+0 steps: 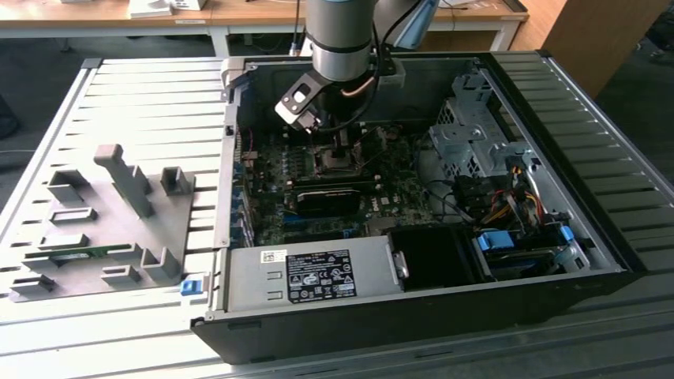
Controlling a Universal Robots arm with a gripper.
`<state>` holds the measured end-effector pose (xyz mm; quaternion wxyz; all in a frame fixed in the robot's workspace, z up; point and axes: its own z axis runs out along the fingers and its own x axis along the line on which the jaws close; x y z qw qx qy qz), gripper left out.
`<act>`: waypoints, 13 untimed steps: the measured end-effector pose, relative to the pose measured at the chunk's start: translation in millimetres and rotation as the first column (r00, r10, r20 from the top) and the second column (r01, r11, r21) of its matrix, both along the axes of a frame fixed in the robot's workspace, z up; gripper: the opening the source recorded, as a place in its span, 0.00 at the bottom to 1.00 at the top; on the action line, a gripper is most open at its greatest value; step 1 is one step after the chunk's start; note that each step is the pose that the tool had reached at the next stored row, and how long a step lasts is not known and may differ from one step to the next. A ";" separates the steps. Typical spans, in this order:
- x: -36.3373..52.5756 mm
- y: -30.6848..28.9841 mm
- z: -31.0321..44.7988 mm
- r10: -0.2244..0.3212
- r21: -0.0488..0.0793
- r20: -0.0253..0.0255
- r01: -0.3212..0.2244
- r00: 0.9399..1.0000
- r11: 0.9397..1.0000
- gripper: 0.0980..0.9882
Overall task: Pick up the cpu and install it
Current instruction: 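Place the cpu into insertion slot, then close the cpu cover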
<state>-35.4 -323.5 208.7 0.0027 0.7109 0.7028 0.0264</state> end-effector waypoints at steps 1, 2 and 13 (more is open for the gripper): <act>0.0 0.0 0.0 0.000 0.000 0.000 0.000 1.000 1.000 0.01; 0.0 -0.1 0.1 0.000 0.000 0.000 0.000 1.000 1.000 0.01; 0.0 0.0 2.2 0.000 0.000 0.000 0.000 1.000 1.000 0.01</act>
